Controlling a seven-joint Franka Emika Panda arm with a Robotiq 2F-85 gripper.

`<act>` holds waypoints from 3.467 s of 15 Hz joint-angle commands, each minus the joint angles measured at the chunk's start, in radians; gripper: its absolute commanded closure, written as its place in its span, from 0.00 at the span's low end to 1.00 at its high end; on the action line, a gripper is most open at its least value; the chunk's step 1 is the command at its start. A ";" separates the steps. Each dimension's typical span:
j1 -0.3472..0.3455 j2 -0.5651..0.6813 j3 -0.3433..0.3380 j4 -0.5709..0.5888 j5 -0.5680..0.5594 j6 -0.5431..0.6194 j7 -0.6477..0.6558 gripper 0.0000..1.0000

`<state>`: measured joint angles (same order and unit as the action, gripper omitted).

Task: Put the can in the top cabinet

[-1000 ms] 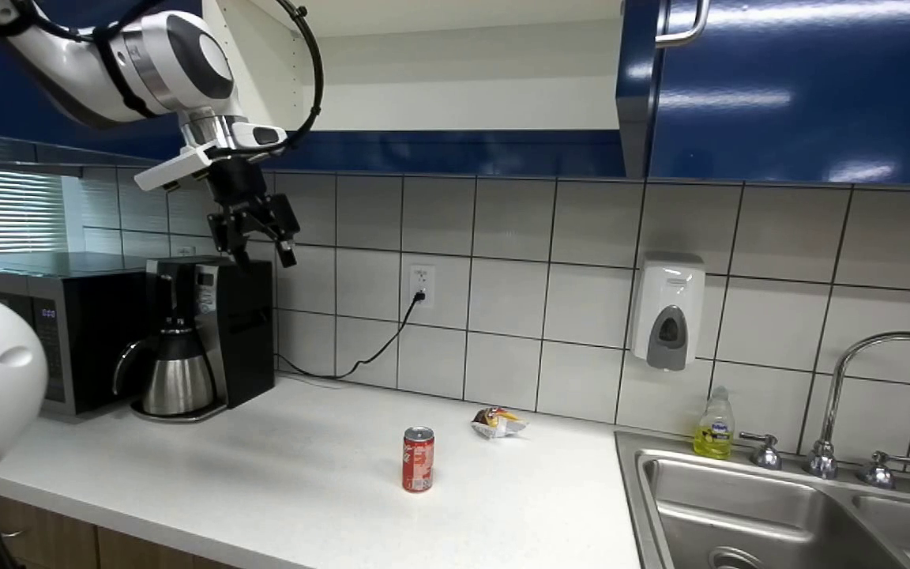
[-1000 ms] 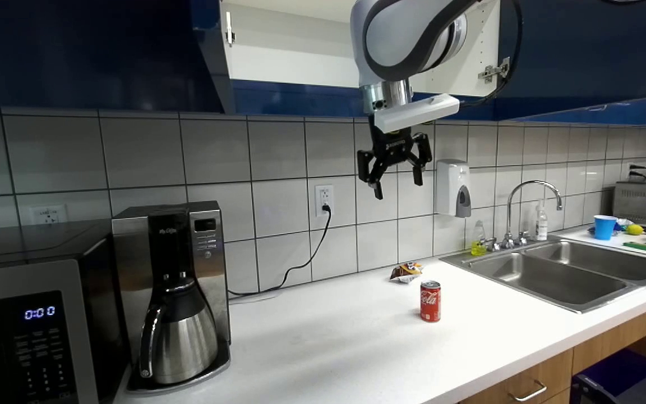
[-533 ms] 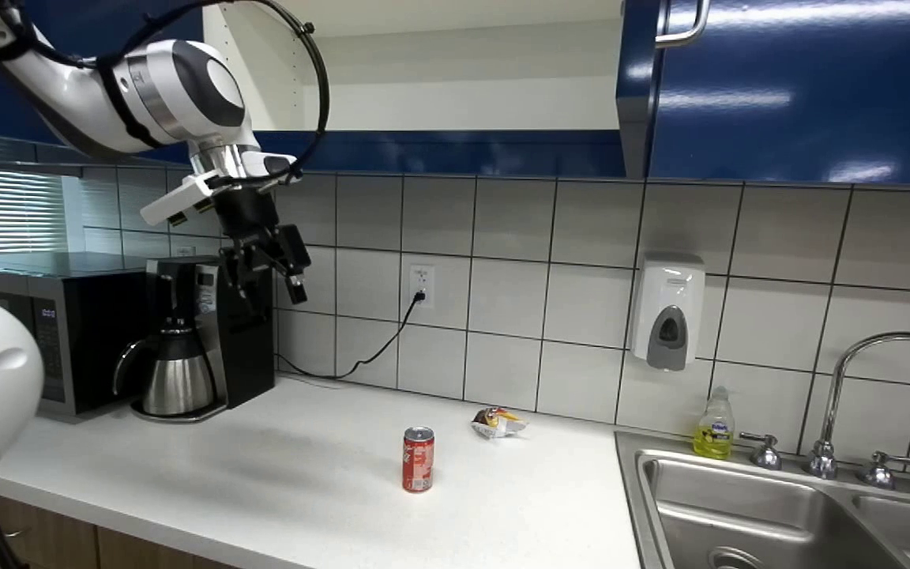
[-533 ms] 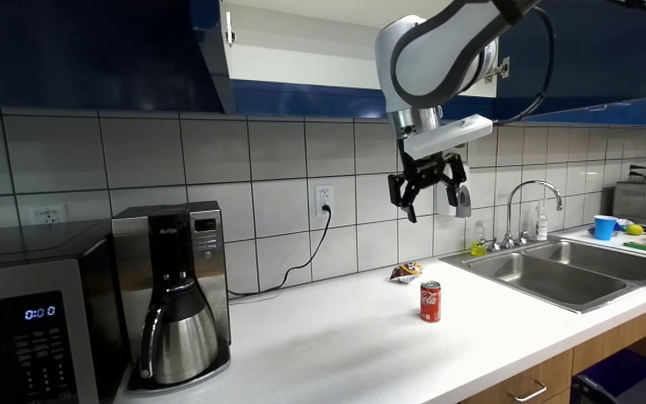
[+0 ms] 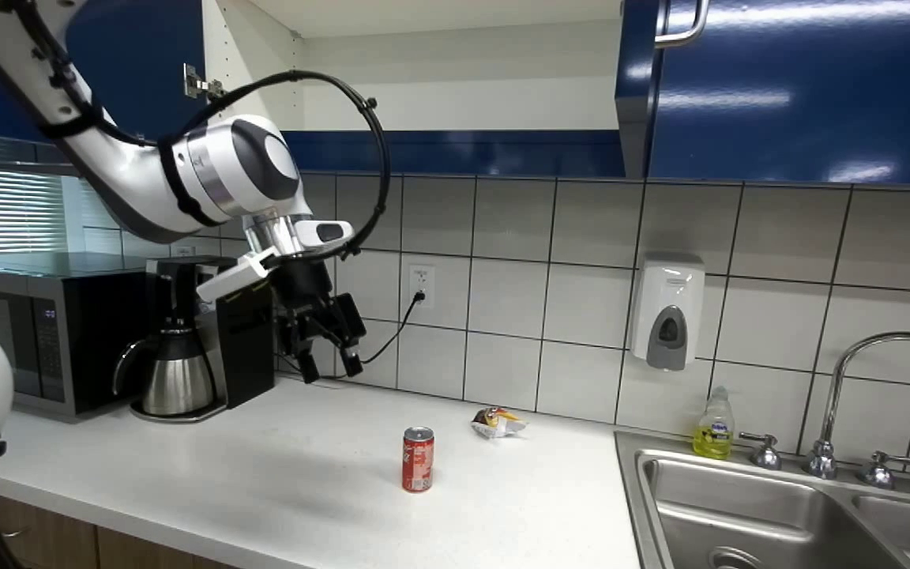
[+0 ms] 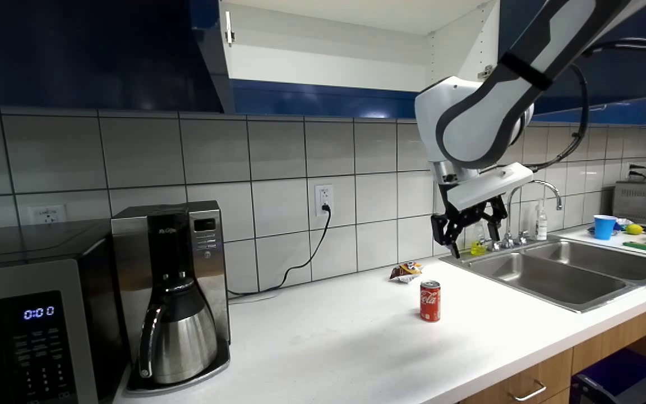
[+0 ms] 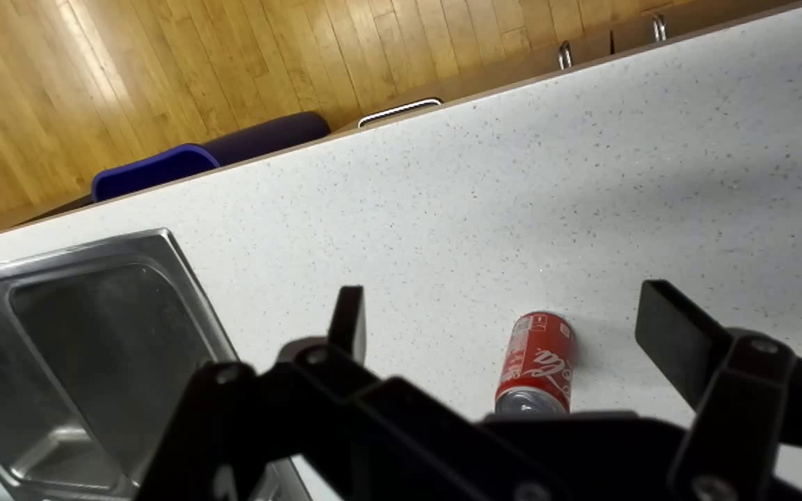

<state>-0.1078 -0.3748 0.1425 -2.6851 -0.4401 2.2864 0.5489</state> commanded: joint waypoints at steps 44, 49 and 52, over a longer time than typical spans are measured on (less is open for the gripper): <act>0.004 0.932 -0.176 0.574 -0.843 0.459 0.813 0.00; 0.009 0.941 -0.179 0.589 -0.841 0.464 0.817 0.51; 0.015 0.939 -0.179 0.591 -0.839 0.465 0.822 0.58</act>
<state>-0.1065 0.5556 -0.0246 -2.1112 -1.2462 2.7410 1.3275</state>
